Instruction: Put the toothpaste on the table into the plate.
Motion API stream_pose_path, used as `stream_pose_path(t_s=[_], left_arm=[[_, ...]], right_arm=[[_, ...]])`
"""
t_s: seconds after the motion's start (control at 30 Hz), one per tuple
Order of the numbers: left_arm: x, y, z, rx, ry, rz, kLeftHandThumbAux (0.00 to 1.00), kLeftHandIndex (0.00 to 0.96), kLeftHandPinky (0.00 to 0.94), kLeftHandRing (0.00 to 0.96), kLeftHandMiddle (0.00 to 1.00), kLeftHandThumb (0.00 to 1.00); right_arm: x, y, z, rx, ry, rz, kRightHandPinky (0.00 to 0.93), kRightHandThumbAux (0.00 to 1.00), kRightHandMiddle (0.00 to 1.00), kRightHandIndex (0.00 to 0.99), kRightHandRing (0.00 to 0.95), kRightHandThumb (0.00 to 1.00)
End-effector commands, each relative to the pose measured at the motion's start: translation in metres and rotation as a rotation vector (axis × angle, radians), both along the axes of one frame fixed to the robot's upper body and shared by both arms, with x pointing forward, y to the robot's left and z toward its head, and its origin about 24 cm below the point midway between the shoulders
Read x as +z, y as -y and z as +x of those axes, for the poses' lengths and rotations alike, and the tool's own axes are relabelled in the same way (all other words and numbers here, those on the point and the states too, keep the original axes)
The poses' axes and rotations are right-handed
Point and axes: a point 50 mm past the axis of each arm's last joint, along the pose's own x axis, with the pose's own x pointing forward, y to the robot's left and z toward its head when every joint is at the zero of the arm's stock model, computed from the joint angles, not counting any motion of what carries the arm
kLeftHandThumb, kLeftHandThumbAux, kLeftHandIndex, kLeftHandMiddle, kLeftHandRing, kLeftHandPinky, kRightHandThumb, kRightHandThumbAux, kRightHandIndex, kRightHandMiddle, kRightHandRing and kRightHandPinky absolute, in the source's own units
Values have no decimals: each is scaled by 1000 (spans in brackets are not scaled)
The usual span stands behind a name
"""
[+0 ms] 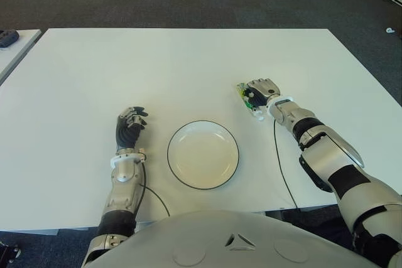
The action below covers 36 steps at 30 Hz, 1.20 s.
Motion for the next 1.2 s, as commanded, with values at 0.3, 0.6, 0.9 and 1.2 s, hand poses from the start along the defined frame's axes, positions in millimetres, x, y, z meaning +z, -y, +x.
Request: stream_pose_path(t_s=[0.3, 0.6, 0.9, 1.2], left_arm=[[-11, 2, -4, -5, -70, -5, 679, 408, 616, 632, 495, 834], [-15, 3, -2, -2, -69, -26, 679, 405, 606, 626, 500, 833], [-16, 3, -1, -3, -64, -28, 679, 405, 605, 621, 497, 834], [-16, 3, -1, -1, -52, -30, 679, 406, 607, 622, 493, 834]], right_arm=[[18, -10, 18, -125, -13, 68, 3, 378, 14, 21, 8, 419], [21, -23, 19, -114, 25, 116, 0, 236, 0, 0, 0, 458], [31, -26, 15, 77, 142, 120, 0, 192, 0, 0, 0, 549], [36, -28, 12, 184, 233, 135, 0, 190, 0, 0, 0, 556]])
